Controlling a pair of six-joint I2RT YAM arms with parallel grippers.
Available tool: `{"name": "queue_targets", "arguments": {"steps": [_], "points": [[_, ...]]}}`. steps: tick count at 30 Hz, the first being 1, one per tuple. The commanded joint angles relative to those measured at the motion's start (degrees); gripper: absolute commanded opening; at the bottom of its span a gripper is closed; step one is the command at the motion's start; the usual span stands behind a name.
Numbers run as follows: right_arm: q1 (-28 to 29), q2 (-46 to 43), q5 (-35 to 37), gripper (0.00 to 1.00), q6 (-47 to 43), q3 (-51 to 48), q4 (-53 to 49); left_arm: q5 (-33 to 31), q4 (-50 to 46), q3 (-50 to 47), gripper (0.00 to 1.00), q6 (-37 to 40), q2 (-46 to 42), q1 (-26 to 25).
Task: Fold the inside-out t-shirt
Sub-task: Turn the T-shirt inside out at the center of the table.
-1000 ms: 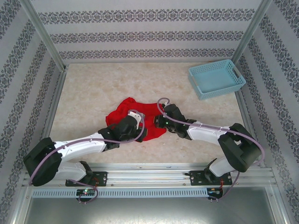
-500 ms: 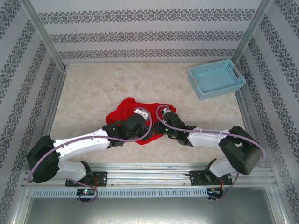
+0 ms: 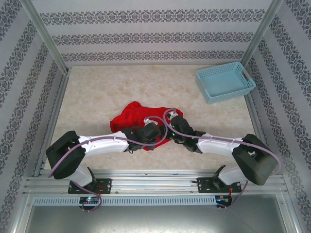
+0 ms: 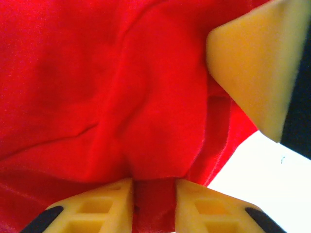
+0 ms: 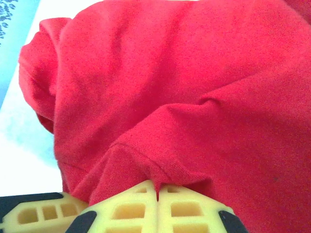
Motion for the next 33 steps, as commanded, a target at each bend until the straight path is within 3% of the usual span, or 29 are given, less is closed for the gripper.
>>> {"name": "queue_targets", "arguments": {"steps": [1,5,19,33], "points": [[0.5,-0.62,4.37,0.0,-0.35,1.27,-3.95,-1.64,-2.6,1.37,0.14,-0.41,-0.85,-0.5],[0.27,-0.36,6.89,0.0,-0.94,2.68,-6.85,-0.44,-1.57,-0.47,0.0,0.54,-4.13,-0.5],[-4.59,4.09,6.36,0.0,1.33,7.57,-14.08,7.43,8.55,-15.67,0.0,7.44,-26.53,-0.42],[-10.33,4.47,6.53,0.0,3.43,7.01,-15.91,5.75,12.5,-26.91,0.0,5.39,-42.63,3.4]]}}
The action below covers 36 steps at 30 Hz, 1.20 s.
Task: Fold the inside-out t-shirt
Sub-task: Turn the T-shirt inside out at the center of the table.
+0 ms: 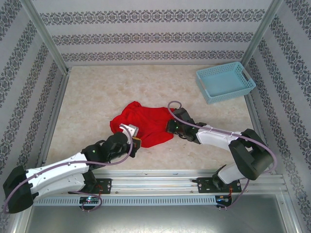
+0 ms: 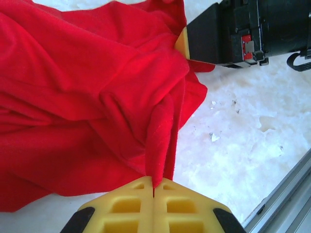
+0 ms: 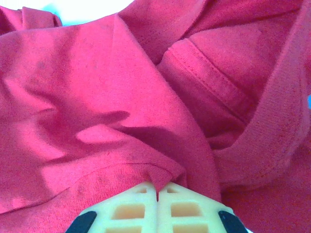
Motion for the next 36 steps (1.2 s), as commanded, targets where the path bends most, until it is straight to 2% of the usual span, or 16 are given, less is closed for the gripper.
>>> {"name": "queue_targets", "arguments": {"steps": [1,5,8,11,13,19,27,36], "points": [[-2.39,0.63,3.94,0.0,0.87,0.12,-1.5,0.31,1.45,-2.38,0.0,-0.73,-3.51,1.52],[-2.94,1.09,2.97,0.0,0.64,0.82,-1.11,2.34,4.41,-4.35,0.0,-1.95,-3.91,3.22],[-2.02,-0.43,0.25,0.02,-1.35,1.18,1.04,5.7,7.51,-3.37,0.0,-1.78,1.87,3.36],[0.37,-3.21,-1.58,0.19,-5.53,2.5,0.35,8.52,9.98,-1.25,0.0,-1.5,8.7,3.31],[2.75,-5.76,0.06,0.33,-7.54,3.42,-2.95,9.37,11.71,-0.21,0.0,-1.52,11.53,3.36],[9.77,-10.41,2.69,0.43,-5.36,1.87,-7.34,9.36,13.1,0.44,0.0,-1.21,12.9,3.35],[13.49,-3.22,-3.33,0.46,0.51,2.91,-0.88,10.05,12.65,-0.64,0.0,-1.44,11.47,3.36],[13.19,5.06,0.11,0.44,-0.34,10.07,-4.14,11.37,12.02,-1.91,0.0,-1.65,9.77,3.31]]}}
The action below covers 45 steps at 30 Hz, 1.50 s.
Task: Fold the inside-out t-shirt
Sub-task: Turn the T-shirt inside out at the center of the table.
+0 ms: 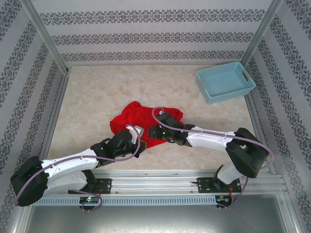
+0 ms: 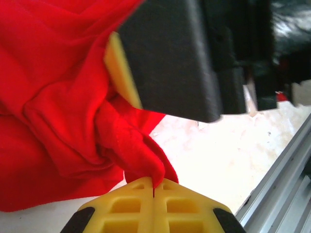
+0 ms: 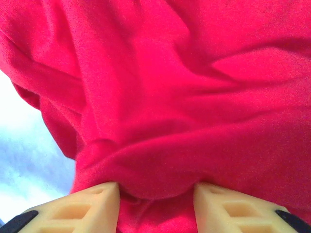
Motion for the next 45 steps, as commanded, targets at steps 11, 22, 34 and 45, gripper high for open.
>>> {"name": "queue_targets", "arguments": {"steps": [11,22,34,45], "points": [[0.23,6.63,10.21,0.4,-3.68,8.82,-9.87,2.01,0.85,-1.35,0.0,-0.17,-2.02,0.56],[0.14,-4.86,13.16,0.02,-4.22,0.08,-13.35,-5.05,-3.2,1.79,0.0,-0.31,2.94,0.65],[-0.45,-15.73,12.01,0.27,-2.13,-8.48,-12.61,3.38,-5.48,6.31,0.31,6.18,6.15,-0.49],[3.81,-17.99,11.58,0.41,0.73,-7.74,-11.93,-5.19,-8.66,11.12,0.65,3.96,7.36,6.01]]}}
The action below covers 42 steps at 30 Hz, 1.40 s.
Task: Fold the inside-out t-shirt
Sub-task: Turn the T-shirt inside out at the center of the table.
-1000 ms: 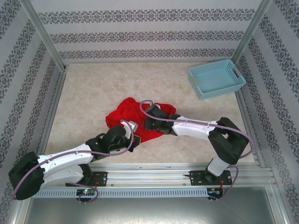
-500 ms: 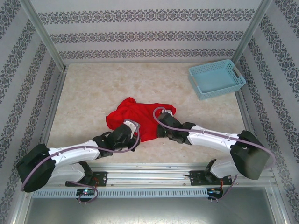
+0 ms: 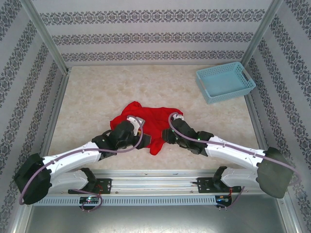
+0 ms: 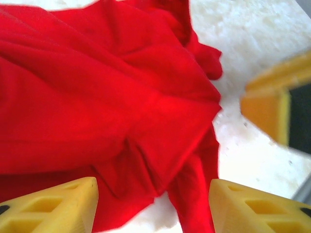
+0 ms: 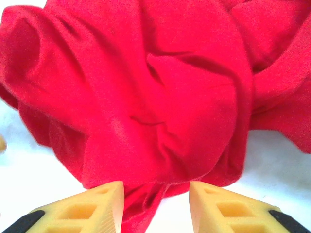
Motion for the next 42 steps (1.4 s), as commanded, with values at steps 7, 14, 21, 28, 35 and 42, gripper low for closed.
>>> {"name": "queue_targets", "arguments": {"steps": [7,14,21,28,35,42], "points": [[2.7,8.1,2.43,0.34,3.22,2.69,-1.14,-8.19,-6.67,9.88,0.69,-3.59,14.85,7.57],[2.96,9.95,5.67,0.14,4.17,4.65,-7.2,-11.54,-9.77,16.0,0.73,-5.83,24.72,11.74],[2.08,5.4,8.94,0.03,5.41,-0.47,-10.82,-12.54,-12.14,15.24,0.73,-10.12,28.39,17.92],[1.31,2.46,7.98,0.11,2.88,-1.09,-9.44,-10.8,-10.15,12.2,0.75,-9.99,24.29,18.05],[0.28,4.75,0.52,0.43,-2.02,0.14,-1.52,-8.99,-9.89,11.08,0.76,-9.1,22.37,18.01],[-1.64,14.1,1.91,0.34,-2.38,3.92,-4.46,-9.44,-10.37,11.35,0.77,-9.2,22.43,17.98]]}}
